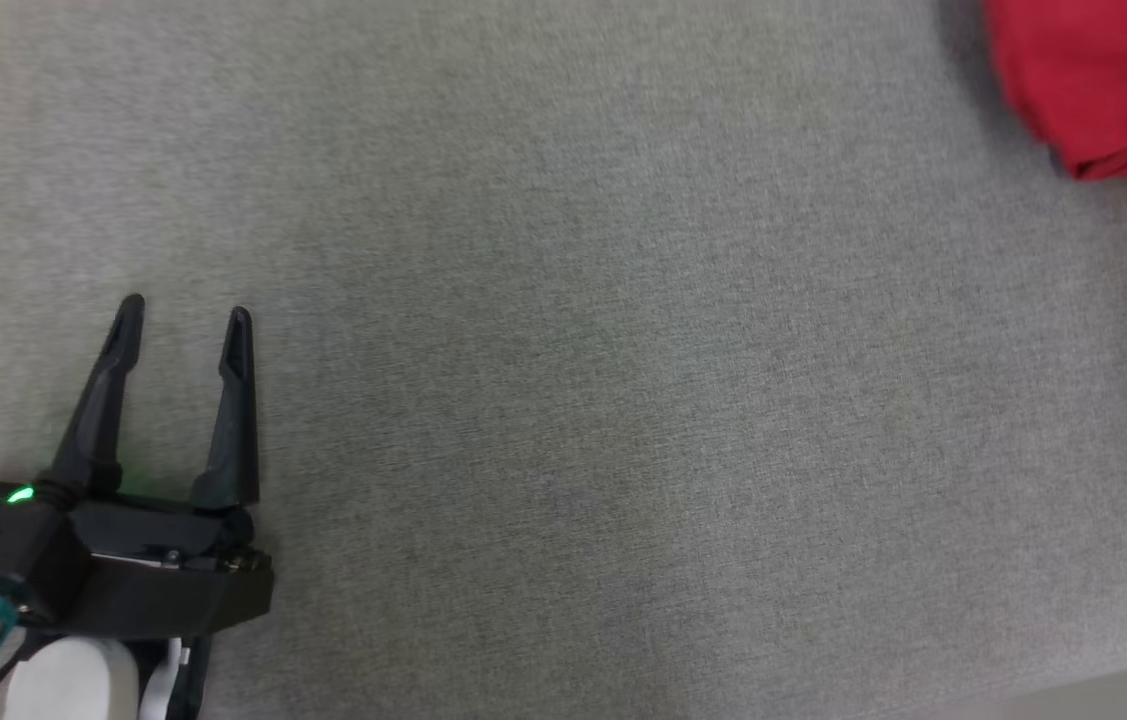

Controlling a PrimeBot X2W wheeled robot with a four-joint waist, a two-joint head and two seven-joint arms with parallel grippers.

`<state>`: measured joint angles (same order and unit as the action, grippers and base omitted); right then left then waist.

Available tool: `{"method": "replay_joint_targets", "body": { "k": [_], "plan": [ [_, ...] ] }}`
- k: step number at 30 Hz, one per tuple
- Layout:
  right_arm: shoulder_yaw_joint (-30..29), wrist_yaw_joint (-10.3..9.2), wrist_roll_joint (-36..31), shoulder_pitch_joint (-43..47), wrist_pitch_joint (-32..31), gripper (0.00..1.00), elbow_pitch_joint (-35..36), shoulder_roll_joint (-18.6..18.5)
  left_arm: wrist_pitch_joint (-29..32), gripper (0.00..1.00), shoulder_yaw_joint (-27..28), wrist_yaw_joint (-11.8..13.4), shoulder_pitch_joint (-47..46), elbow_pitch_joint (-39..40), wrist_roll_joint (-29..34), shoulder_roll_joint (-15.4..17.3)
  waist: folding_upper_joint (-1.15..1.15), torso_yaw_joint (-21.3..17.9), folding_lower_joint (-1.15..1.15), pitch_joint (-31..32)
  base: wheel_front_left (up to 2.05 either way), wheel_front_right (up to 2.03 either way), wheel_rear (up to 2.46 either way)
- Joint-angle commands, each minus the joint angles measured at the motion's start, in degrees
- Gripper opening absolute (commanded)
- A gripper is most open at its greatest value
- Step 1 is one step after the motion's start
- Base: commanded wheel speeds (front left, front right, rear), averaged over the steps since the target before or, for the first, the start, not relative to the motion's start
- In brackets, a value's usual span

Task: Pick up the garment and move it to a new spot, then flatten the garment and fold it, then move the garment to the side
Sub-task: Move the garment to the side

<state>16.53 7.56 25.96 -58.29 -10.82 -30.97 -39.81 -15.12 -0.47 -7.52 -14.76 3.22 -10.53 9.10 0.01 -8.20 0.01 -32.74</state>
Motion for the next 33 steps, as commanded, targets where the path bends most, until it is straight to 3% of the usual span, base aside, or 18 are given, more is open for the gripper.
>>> {"method": "replay_joint_targets", "body": {
  "k": [1,9,17,18,19,20,21,22,33],
  "plan": [
    [-0.3,-0.19,0.2,-0.8,-0.3,0.0,-0.1,-0.8,0.0,1.0,0.1,0.1,-0.3,0.6,-0.3,0.5,-0.01,-2.5,-0.01,-3.2,0.0,0.0,0.0],
    [1.0,-0.19,-3.3,-4.9,-0.1,0.0,-3.2,-6.6,0.1,1.0,-1.1,0.1,0.2,3.0,-0.8,1.0,-0.01,-1.3,-0.01,-5.4,0.0,0.0,0.0],
    [1.2,-0.19,-10.3,-10.0,0.7,0.0,-11.9,-6.4,0.2,1.0,-0.7,0.1,0.7,3.7,-1.1,1.6,-0.01,-0.1,-0.01,-6.2,0.0,0.0,0.0],
    [0.9,-0.19,-10.9,-10.3,1.5,0.29,-12.4,-6.1,0.2,1.0,-0.5,0.1,0.7,3.7,-1.1,1.6,-0.01,-0.1,-0.01,-6.3,0.0,0.0,0.0],
    [0.9,-0.19,-11.3,-10.6,2.1,0.38,-12.9,-5.7,0.2,1.0,-0.3,0.1,0.7,3.6,-1.1,1.6,-0.01,-0.1,-0.01,-6.4,0.0,0.0,0.0],
    [1.3,-0.19,-12.0,-10.6,2.9,0.7,-13.2,-5.3,0.2,1.0,-0.1,0.1,0.8,3.5,-1.1,1.7,-0.01,-0.1,-0.01,-6.4,0.0,0.0,0.0],
    [1.8,-0.19,-12.8,-10.9,3.7,0.94,-13.3,-5.2,0.2,1.0,0.1,0.1,0.8,3.5,-1.1,1.8,-0.01,-0.2,-0.01,-6.4,0.0,0.0,0.0],
    [1.7,-0.19,-13.4,-11.3,4.0,1.0,-13.7,-5.1,0.2,1.0,0.3,0.1,0.9,3.4,-1.0,1.8,-0.01,-0.3,-0.01,-6.4,0.0,0.0,0.0],
    [0.6,-0.19,-13.4,-11.6,9.7,1.0,-15.2,0.3,0.2,1.0,1.8,0.1,2.4,1.1,-1.0,0.1,-0.01,-0.2,-0.01,-0.4,0.0,0.0,0.0]
  ]
}}
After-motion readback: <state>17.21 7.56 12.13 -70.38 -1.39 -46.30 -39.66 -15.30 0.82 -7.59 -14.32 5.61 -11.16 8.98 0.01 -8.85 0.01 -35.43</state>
